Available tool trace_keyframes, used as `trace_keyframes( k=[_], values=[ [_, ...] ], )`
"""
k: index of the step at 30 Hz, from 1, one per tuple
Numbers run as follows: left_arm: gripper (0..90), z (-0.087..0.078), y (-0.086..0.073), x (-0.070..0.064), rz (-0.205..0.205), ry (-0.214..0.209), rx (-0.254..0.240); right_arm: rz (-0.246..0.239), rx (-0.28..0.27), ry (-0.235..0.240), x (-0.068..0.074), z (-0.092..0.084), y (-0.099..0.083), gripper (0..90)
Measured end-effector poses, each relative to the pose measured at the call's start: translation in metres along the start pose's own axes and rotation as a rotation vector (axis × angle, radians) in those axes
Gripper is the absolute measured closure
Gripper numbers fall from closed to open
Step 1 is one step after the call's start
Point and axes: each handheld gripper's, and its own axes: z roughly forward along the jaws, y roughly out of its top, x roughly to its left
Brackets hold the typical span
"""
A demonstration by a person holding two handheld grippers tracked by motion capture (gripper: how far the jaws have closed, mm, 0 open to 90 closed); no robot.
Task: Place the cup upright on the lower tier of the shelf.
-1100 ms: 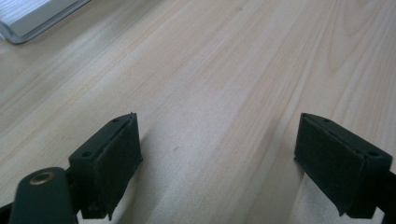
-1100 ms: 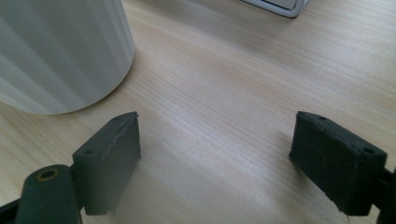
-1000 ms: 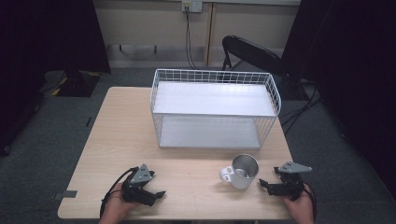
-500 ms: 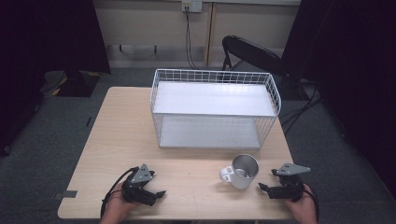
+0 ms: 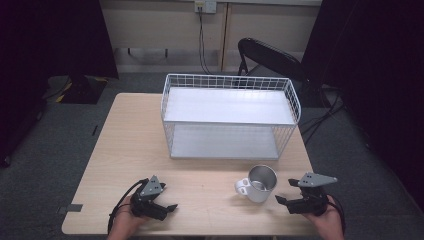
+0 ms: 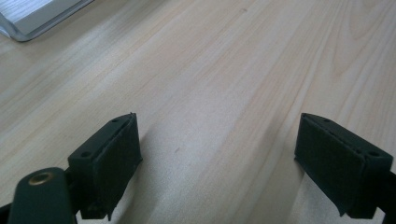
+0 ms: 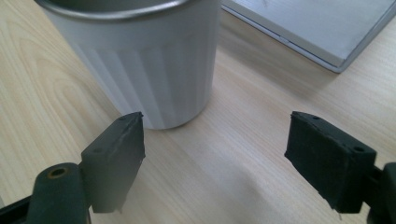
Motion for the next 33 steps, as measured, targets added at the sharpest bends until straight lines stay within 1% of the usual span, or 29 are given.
trace_keyframes(
  k=[5, 11, 13, 17, 19, 22, 23, 33],
  values=[
    [13.7, 0.000, 0.000, 0.000, 0.000, 0.000, 0.000, -0.007, -0.007, 0.017, 0.002, -0.004, 0.005, 18.6],
    [13.7, 0.000, 0.000, 0.000, 0.000, 0.000, 0.000, -0.026, -0.009, 0.029, 0.006, -0.011, 0.011, 18.1],
    [13.7, 0.000, 0.000, 0.000, 0.000, 0.000, 0.001, -0.029, -0.010, 0.026, 0.006, -0.013, 0.012, 18.1],
    [13.7, 0.000, 0.000, 0.000, 0.000, 0.000, 0.000, -0.024, -0.020, 0.042, 0.007, -0.019, 0.015, 18.0],
    [13.7, 0.000, 0.000, 0.000, 0.001, 0.000, 0.001, -0.041, -0.021, 0.050, 0.008, -0.022, 0.018, 18.4],
    [13.7, 0.000, 0.000, 0.000, 0.000, 0.000, 0.001, -0.045, -0.024, 0.062, 0.010, -0.025, 0.022, 18.8],
    [13.7, 0.000, 0.000, 0.000, 0.000, 0.000, 0.001, -0.056, -0.022, 0.064, 0.012, -0.026, 0.024, 18.7],
    [13.7, 0.000, 0.000, 0.000, 0.000, 0.000, 0.001, -0.077, -0.035, 0.090, 0.019, -0.031, 0.033, 18.7]
  ],
)
